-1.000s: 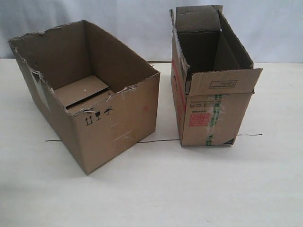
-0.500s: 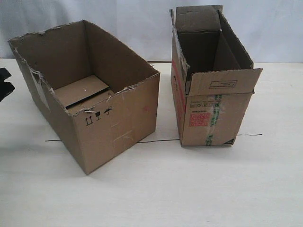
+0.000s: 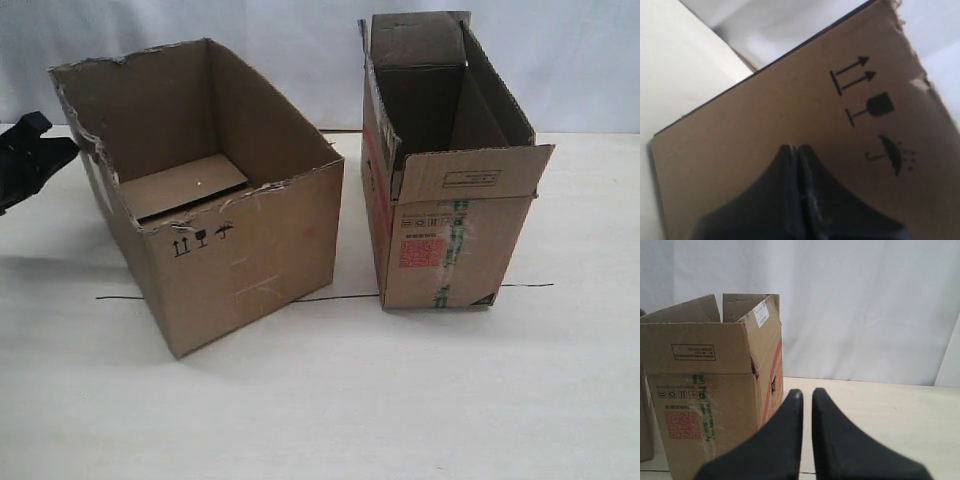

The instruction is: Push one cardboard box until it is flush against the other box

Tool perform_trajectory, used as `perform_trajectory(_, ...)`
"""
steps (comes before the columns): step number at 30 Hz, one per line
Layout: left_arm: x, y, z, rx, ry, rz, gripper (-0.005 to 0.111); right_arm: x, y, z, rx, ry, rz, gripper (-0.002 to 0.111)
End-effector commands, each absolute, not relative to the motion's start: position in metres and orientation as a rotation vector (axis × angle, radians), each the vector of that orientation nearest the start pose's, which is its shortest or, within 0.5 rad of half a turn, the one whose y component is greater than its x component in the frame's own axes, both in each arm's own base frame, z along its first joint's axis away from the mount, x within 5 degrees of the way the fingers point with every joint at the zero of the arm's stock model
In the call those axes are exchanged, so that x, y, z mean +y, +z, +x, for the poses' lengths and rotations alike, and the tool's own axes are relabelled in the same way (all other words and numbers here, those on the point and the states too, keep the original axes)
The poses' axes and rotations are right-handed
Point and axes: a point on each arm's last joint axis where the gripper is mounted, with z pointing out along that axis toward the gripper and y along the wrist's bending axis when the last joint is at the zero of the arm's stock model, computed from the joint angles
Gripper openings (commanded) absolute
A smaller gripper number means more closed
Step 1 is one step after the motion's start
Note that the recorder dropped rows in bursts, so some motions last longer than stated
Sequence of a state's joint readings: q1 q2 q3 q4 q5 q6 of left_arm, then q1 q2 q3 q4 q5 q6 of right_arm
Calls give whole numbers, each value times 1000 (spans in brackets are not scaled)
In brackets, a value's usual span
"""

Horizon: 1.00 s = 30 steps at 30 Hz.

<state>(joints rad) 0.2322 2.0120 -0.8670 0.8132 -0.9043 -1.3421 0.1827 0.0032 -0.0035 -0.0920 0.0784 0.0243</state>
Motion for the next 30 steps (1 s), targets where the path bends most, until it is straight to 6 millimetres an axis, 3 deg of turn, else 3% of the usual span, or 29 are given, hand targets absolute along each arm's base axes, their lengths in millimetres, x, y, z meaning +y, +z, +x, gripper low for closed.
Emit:
perform_trajectory(1,31,124,381,1881,-1013,-489,0,9,206,56,1552,80,-185,5)
perform_trajectory(7,18,127,399,1888,-1087,-402,0,9,206,56,1552,80,-185,5)
perform_trajectory(12,-6,143,420,1910,-1082,-295,0,9,206,56,1552,80,-185,5)
perform_trajectory(18,15,149,436,1941,-902,-390,0,9,206,56,1552,80,-185,5)
perform_trajectory(21,16,154,447,1935,-887,-340,0,9,206,56,1552,80,-185,5)
perform_trajectory(30,-24,124,461,1981,-1066,-293,0,9,206,56,1552,80,-185,5)
